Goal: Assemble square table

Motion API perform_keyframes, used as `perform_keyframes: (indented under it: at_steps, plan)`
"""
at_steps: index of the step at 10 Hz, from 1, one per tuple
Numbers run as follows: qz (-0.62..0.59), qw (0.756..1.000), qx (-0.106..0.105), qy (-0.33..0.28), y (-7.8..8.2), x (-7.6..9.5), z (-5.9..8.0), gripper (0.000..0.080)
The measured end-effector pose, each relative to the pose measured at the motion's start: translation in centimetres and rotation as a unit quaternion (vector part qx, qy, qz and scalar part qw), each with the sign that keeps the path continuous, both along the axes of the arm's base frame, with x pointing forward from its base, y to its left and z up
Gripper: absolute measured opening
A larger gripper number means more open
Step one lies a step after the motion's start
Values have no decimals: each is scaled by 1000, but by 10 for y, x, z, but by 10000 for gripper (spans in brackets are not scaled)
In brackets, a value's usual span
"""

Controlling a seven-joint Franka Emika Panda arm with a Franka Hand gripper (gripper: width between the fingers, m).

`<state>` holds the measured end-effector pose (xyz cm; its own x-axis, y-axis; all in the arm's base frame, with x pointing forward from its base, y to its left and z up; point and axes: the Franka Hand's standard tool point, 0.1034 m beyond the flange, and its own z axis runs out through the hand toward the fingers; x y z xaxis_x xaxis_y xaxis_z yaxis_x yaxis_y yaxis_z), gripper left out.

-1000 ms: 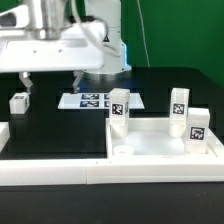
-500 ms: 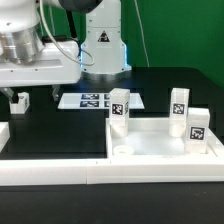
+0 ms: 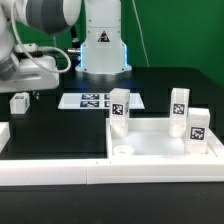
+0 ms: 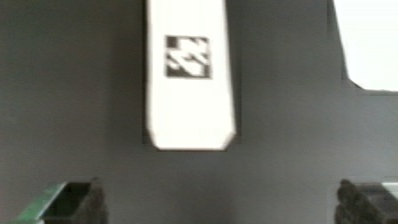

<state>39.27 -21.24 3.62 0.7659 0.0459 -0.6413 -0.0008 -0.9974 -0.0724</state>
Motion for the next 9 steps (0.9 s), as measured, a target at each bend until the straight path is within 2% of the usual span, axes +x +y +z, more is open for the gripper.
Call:
perform_keyframes:
  at_steps: [2, 5, 6, 8, 9]
  plan:
    - [-1, 998, 5, 63, 5, -1, -2, 649]
    - [1, 998, 3, 61, 3, -1, -5, 649]
    - [6, 997, 2, 76, -4, -13, -11, 649]
    - [-14, 994, -1, 110, -4, -33, -20, 649]
    - [-13, 994, -2, 108, -5, -31, -20, 649]
